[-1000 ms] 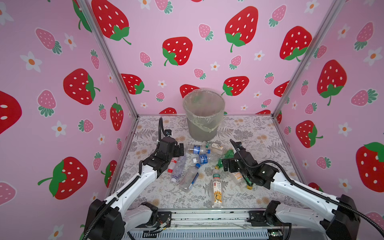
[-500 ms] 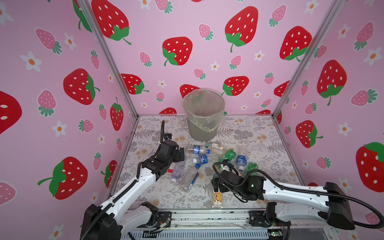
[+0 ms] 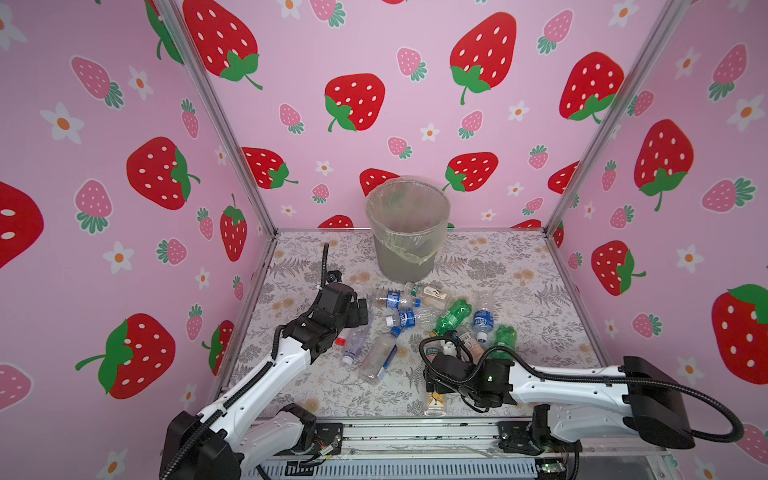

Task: Throw the plastic bottles in the bin
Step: 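Grasp the clear green-labelled bottle with the right gripper while the left arm advances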

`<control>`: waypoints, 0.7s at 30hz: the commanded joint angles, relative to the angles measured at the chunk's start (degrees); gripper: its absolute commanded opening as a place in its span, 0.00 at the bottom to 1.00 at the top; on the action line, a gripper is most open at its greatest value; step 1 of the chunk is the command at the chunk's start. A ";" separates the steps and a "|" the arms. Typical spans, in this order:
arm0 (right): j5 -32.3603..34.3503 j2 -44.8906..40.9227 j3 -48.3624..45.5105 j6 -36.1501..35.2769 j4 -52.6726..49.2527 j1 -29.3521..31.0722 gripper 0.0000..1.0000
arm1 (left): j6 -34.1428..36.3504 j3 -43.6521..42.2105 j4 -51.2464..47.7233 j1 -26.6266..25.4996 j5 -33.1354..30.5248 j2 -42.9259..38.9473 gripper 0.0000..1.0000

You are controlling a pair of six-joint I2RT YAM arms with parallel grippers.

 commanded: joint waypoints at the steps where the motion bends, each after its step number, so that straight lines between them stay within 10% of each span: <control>1: -0.69 1.83 0.22 1.20 1.67 0.46 0.91 | -1.11 -0.67 -1.17 -0.20 -0.22 -0.27 0.99; 21: 1.47 1.69 3.13 -5.66 2.56 0.67 0.56 | -1.51 -1.43 -2.65 -0.19 2.00 -0.87 0.99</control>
